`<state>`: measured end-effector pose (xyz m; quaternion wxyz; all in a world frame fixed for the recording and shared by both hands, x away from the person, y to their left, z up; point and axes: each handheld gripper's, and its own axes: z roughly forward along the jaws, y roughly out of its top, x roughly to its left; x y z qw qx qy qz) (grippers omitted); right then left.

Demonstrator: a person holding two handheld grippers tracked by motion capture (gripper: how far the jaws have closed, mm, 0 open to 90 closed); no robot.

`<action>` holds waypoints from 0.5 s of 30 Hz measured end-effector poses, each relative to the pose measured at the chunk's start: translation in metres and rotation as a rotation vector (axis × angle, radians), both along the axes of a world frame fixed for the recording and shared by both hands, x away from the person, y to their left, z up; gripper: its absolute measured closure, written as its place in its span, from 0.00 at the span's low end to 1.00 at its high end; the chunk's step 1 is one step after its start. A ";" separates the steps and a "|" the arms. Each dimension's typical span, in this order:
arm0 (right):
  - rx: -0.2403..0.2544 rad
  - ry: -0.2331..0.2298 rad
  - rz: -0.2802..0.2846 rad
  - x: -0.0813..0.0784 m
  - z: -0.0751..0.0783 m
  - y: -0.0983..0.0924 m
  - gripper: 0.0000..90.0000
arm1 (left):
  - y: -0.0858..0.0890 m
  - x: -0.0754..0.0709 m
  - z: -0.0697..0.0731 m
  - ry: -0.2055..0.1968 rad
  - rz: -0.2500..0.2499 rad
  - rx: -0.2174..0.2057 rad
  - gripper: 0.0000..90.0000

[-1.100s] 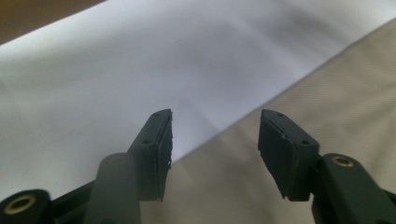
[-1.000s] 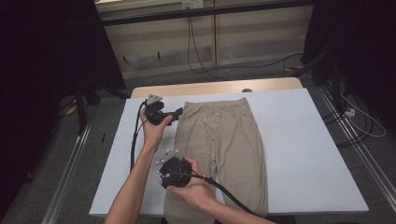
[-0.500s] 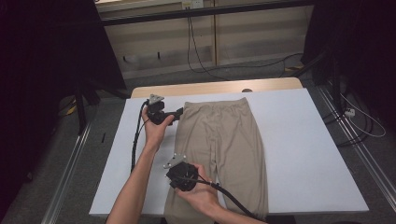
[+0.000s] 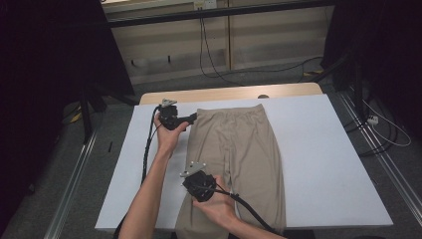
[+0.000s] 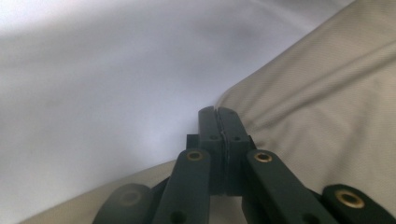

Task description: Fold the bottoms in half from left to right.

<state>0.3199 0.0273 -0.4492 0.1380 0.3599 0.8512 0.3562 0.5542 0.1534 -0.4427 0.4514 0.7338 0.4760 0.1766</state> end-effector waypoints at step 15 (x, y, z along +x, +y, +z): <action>0.025 0.006 -0.019 -0.009 0.005 -0.032 1.00 | -0.027 0.040 -0.022 0.146 -0.019 0.039 0.58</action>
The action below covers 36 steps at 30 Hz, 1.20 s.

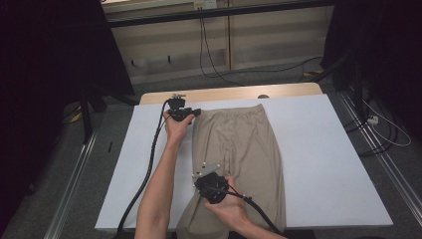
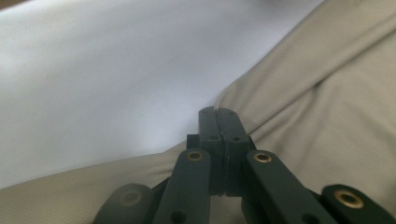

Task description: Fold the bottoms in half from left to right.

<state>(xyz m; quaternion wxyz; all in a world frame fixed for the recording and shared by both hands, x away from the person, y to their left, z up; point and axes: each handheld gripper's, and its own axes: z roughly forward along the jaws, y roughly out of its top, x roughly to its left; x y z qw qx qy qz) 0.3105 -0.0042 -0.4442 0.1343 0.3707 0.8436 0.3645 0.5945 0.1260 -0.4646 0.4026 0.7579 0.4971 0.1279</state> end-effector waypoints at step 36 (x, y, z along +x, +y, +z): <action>0.120 -0.112 0.085 -0.007 0.080 0.022 1.00 | 0.059 -0.015 0.106 -0.057 0.087 -0.138 0.95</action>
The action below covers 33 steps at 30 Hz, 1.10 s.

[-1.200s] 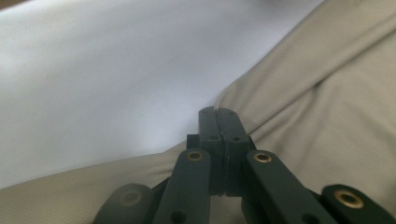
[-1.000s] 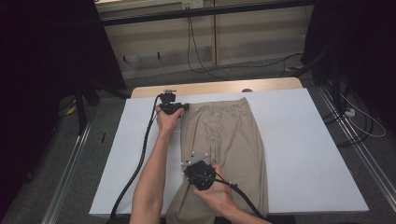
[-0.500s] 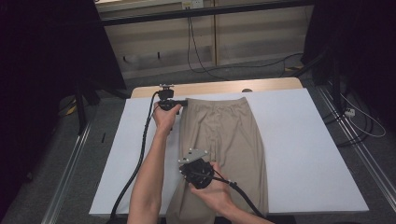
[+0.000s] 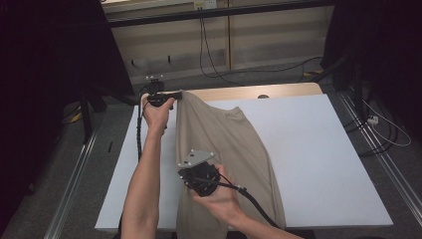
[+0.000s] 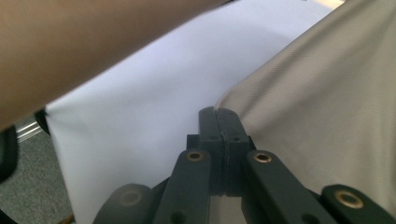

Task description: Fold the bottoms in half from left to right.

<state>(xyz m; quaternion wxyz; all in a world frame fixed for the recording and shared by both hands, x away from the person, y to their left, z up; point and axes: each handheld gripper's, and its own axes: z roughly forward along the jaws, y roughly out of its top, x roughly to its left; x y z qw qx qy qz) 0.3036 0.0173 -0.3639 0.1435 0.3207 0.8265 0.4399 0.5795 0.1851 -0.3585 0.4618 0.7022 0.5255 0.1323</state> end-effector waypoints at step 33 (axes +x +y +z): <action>0.128 0.076 0.023 0.019 0.028 -0.050 1.00 | -0.017 -0.002 0.023 -0.019 0.026 0.045 0.95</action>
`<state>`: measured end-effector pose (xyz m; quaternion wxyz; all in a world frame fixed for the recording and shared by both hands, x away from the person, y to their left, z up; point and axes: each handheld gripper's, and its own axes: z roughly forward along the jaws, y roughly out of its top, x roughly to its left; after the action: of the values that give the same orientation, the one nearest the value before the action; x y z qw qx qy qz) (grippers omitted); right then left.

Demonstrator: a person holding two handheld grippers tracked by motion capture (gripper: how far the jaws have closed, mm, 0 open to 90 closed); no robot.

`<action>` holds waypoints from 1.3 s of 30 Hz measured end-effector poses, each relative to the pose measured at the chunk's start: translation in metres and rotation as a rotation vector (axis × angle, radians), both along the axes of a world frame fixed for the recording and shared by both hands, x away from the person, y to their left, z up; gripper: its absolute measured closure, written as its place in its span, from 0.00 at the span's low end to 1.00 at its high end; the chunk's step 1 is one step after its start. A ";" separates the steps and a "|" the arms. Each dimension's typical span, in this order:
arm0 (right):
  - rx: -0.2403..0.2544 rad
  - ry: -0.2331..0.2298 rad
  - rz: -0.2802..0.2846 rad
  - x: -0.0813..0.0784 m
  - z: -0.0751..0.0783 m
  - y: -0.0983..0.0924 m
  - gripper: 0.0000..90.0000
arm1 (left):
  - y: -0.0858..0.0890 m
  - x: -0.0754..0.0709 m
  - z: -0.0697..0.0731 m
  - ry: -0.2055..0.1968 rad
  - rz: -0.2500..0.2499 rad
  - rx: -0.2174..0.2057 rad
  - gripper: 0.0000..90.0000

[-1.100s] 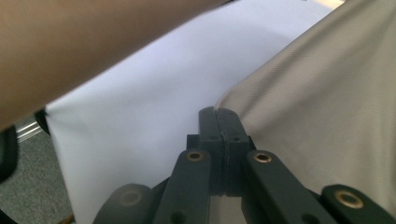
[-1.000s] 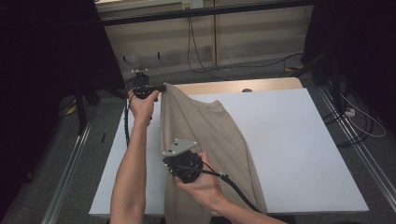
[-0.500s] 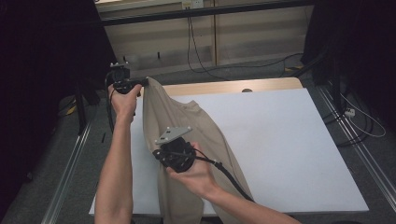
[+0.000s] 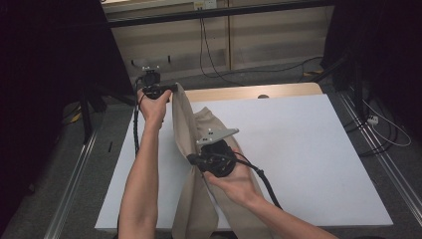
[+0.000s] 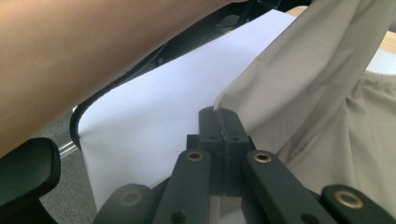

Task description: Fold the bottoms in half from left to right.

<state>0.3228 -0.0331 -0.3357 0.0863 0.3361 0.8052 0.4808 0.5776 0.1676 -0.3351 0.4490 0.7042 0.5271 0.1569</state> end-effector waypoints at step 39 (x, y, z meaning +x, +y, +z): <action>-0.073 0.049 -0.267 -0.024 -0.074 -0.116 1.00 | -0.089 0.016 -0.080 0.134 -0.011 0.157 0.93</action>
<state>0.2990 -0.1490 -0.4097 0.1420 0.4486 0.7722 0.4270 0.5940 0.0781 -0.4149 0.3569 0.7491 0.5382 0.1477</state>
